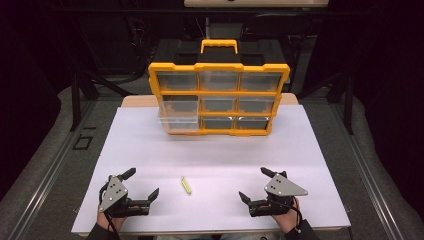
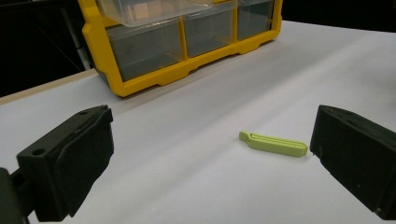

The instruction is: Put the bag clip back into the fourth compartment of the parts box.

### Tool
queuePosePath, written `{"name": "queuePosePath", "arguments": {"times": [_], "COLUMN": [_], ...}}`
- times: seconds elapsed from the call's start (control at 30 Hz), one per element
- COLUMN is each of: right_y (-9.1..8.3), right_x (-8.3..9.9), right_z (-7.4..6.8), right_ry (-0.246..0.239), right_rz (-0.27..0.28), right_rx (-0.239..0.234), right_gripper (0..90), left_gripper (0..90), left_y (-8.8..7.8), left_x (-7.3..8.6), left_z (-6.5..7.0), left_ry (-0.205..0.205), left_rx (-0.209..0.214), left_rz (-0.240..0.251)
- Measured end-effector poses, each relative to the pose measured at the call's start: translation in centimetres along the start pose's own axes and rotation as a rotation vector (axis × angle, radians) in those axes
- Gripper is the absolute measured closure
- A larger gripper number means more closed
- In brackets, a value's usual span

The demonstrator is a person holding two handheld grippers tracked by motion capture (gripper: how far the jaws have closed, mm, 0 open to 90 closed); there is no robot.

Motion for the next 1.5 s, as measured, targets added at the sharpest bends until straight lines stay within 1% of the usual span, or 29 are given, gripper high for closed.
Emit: {"name": "queuePosePath", "arguments": {"times": [0.23, 0.53, 0.73, 0.8, 1.03, 1.2, 1.33, 1.5], "right_y": [1.3, 2.8, 3.6, 4.1, 5.0, 5.8, 6.2, 7.1], "right_x": [0.1, 0.1, 0.1, 0.1, 0.1, -0.2, -0.2, -0.4], "right_z": [-1.2, -2.7, -3.4, -3.8, -4.4, -5.0, -5.3, -5.7], "right_ry": [0.013, 0.011, 0.016, 0.017, 0.026, 0.038, 0.034, 0.048], "right_rz": [-0.057, -0.103, -0.12, -0.137, -0.162, -0.166, -0.177, -0.185], "right_rx": [-0.021, -0.051, -0.057, -0.064, -0.077, -0.081, -0.084, -0.086], "right_gripper": [0.0, 0.0, 0.0, 0.0, 0.0, 0.0, 0.3, 0.3], "left_gripper": [0.0, 0.0, 0.0, 0.0, 0.0, 0.0, 0.0, 0.0], "left_y": [0.0, 0.0, 0.0, 0.0, 0.1, 0.1, 0.0, 0.1], "left_x": [0.0, 0.0, 0.0, 0.0, 0.1, 0.1, 0.0, 0.0], "left_z": [0.0, -0.1, -0.1, -0.1, -0.1, -0.1, -0.1, -0.1], "left_ry": [-0.002, -0.005, -0.007, -0.006, -0.01, -0.009, -0.009, -0.009], "left_rx": [-0.001, -0.004, -0.004, -0.002, 0.002, 0.0, 0.001, 0.001], "left_rz": [-0.002, -0.002, -0.001, -0.002, -0.005, -0.005, -0.001, 0.0]}}
Point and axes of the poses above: each handheld gripper's, and its own axes: y roughly forward along the jaws, x roughly out of its underside, z roughly to its right, the point moved 7 cm from there along y, roughly forward along the jaws, and after that the axes turned 6 degrees about z, right-handed, at the moved point
